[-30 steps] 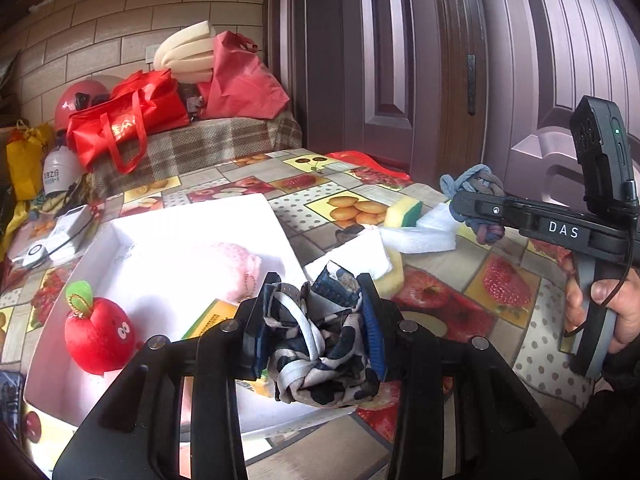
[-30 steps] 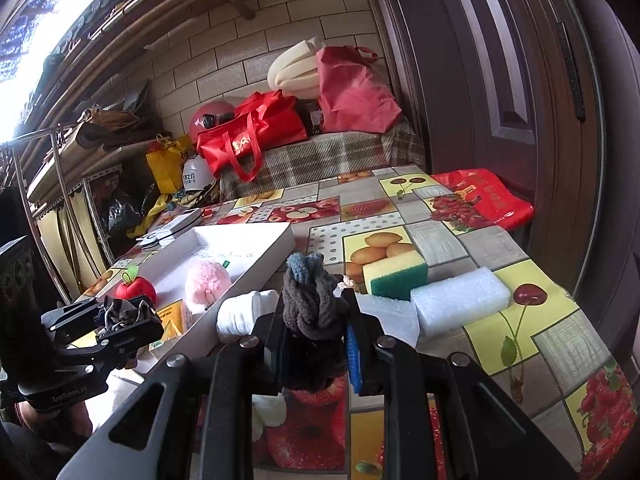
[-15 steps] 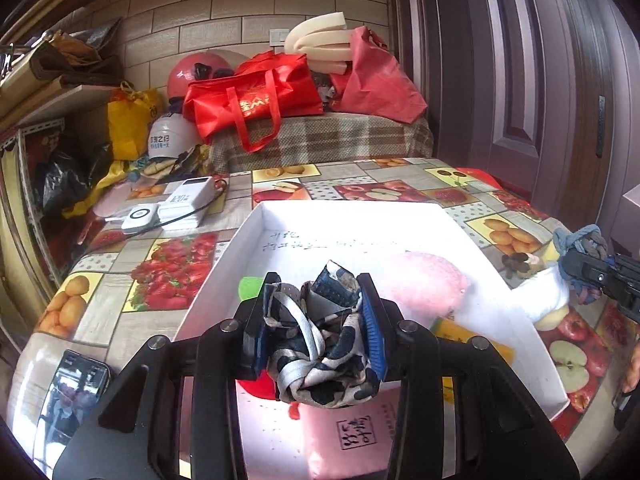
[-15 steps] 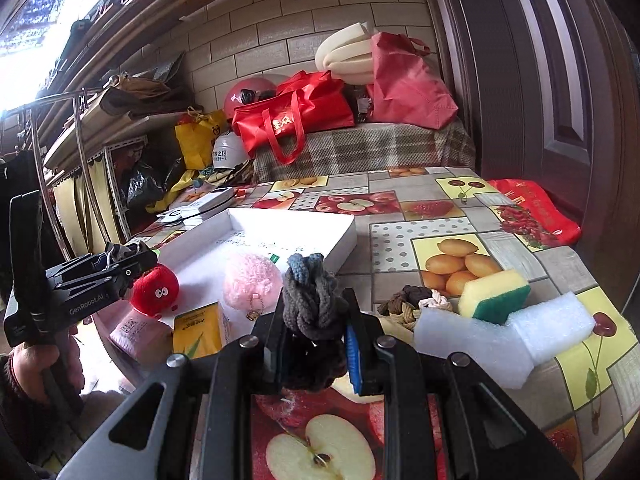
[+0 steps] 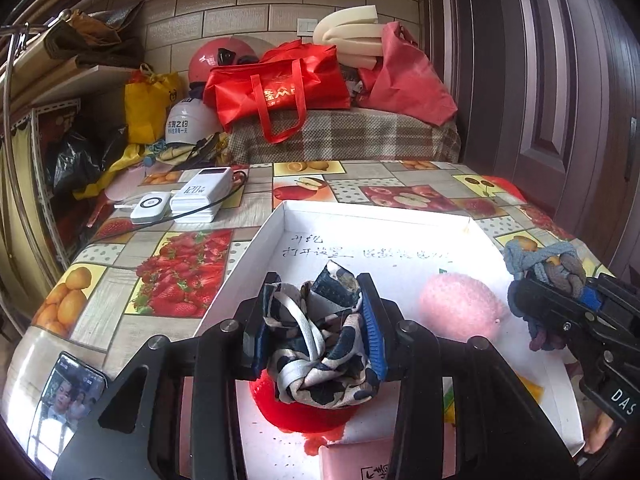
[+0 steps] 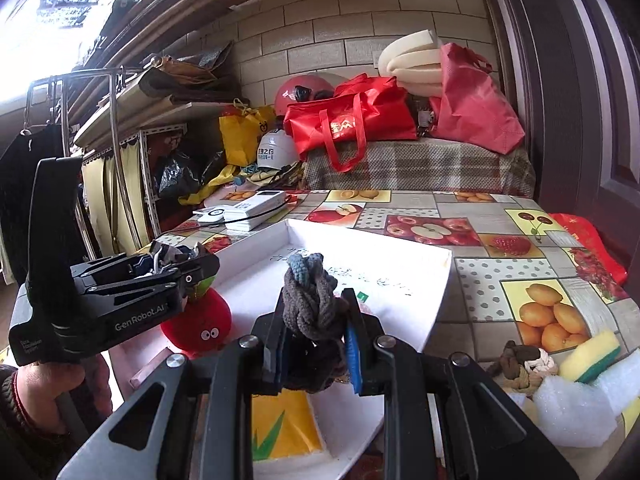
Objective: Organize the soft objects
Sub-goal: 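Carry both items over the box and open the right tool to drop the rope toy, then lower the scrunchie into the box and open the left tool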
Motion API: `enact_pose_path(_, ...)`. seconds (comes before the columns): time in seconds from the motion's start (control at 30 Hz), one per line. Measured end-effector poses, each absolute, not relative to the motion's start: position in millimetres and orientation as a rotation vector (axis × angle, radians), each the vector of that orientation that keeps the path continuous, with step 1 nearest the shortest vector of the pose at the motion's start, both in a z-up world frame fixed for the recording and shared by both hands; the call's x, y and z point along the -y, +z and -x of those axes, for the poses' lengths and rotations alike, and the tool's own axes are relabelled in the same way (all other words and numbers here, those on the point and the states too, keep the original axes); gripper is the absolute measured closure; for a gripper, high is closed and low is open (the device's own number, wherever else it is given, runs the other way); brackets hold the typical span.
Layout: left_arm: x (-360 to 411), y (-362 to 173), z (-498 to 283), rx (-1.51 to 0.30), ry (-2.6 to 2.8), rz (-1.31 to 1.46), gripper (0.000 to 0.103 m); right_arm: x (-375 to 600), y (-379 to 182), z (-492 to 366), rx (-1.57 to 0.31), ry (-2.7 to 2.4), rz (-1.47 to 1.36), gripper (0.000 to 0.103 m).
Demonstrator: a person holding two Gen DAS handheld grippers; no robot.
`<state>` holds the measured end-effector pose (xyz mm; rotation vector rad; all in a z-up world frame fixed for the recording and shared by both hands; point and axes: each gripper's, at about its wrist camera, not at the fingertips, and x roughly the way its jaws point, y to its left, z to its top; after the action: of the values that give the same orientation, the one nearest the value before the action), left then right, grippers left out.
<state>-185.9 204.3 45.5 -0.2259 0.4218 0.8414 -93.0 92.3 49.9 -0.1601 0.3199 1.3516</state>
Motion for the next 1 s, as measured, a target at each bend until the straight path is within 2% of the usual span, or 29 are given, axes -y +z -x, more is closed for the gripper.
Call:
enact_pose_path(0.2,-200.2,45.6,178.4,-0.438,0.841,0.188,0.063,-115.6,47.8,106.3,-0.326,1.389,0.239,0.079)
enact_pose_path(0.33,-204.4,43.9,178.1,-0.456,0.898,0.204,0.047,-118.6,46.8,105.3,-0.341,1.385,0.251,0.077)
enact_pose_path(0.37,-205.3,43.7,179.4,-0.455,0.914,0.209,0.04,-117.8,47.1,105.5,-0.339,1.378,0.249,0.077)
enact_pose_path(0.4,-205.8,43.8,181.2,-0.449,0.93,0.215,0.027,-116.6,47.5,106.4,-0.335,1.367,0.249,0.067)
enact_pose_path(0.43,-206.5,44.0,184.2,-0.442,0.953,0.22,0.022,-115.4,47.9,107.3,-0.326,1.357,0.249,0.058)
enact_pose_path(0.47,-207.1,44.2,187.5,-0.431,0.969,0.229,0.021,-114.2,48.6,108.8,-0.314,1.339,0.249,0.041)
enact_pose_path(0.5,-208.3,44.1,190.2,-0.425,0.97,0.242,0.019,-112.3,49.0,108.6,-0.307,1.324,0.242,0.033)
enact_pose_path(0.53,-209.7,43.6,192.4,-0.422,0.965,0.255,0.018,-110.1,49.4,108.5,-0.301,1.33,0.233,0.019)
enact_pose_path(0.83,-215.5,45.6,219.0,-0.327,1.026,0.34,0.017,-115.7,53.0,121.1,-0.26,1.341,0.21,0.016)
enact_pose_path(0.93,-224.3,43.0,231.5,-0.306,1.052,0.412,0.017,-128.1,52.3,126.8,-0.279,1.351,0.217,0.013)
enact_pose_path(1.0,-227.4,41.3,237.5,-0.291,1.05,0.446,0.017,-134.7,51.2,127.1,-0.306,1.358,0.219,0.007)
